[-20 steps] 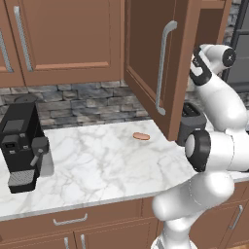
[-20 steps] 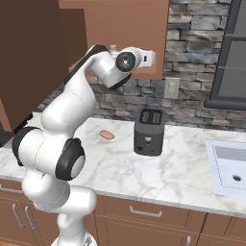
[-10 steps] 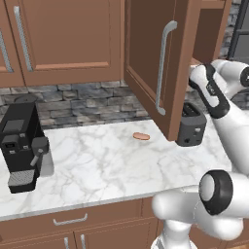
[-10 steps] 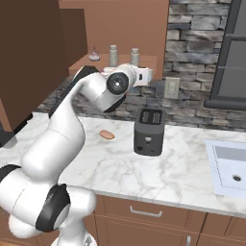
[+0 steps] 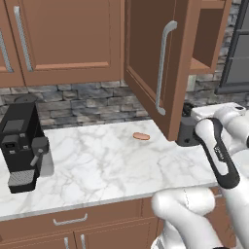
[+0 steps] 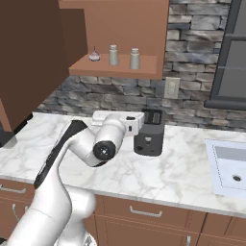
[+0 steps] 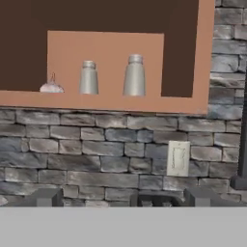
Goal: Pick the shaker and shaker from the counter and place them in the cabinet.
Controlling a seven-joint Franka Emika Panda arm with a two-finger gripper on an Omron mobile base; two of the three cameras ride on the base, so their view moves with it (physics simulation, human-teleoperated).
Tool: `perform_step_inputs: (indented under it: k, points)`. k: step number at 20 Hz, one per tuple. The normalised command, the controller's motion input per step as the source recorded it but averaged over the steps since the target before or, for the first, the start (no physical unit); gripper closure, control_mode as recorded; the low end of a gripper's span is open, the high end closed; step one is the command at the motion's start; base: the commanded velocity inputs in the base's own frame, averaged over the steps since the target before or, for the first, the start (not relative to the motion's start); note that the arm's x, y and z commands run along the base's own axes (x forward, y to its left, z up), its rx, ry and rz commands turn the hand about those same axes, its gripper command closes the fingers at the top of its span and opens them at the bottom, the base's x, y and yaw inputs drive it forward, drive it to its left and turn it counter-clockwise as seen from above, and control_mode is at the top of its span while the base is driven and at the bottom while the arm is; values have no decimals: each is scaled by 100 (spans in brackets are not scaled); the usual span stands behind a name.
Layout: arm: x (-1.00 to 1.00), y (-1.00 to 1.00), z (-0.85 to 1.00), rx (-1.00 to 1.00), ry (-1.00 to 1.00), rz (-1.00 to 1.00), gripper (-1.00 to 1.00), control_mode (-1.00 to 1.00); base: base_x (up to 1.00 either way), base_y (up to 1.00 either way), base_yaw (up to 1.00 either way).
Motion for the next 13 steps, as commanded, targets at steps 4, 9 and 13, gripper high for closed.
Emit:
perform_step_inputs:
  k: [4,9,13]
  points:
    - [-100,-14,-100,-10,-3,0,-100,-100,0,0,0]
    - [-86,-32,-69,2,-7,-5,-100,-100,0,0,0]
    - [0,0,0,0,0,0,-100,-100,0,0,0]
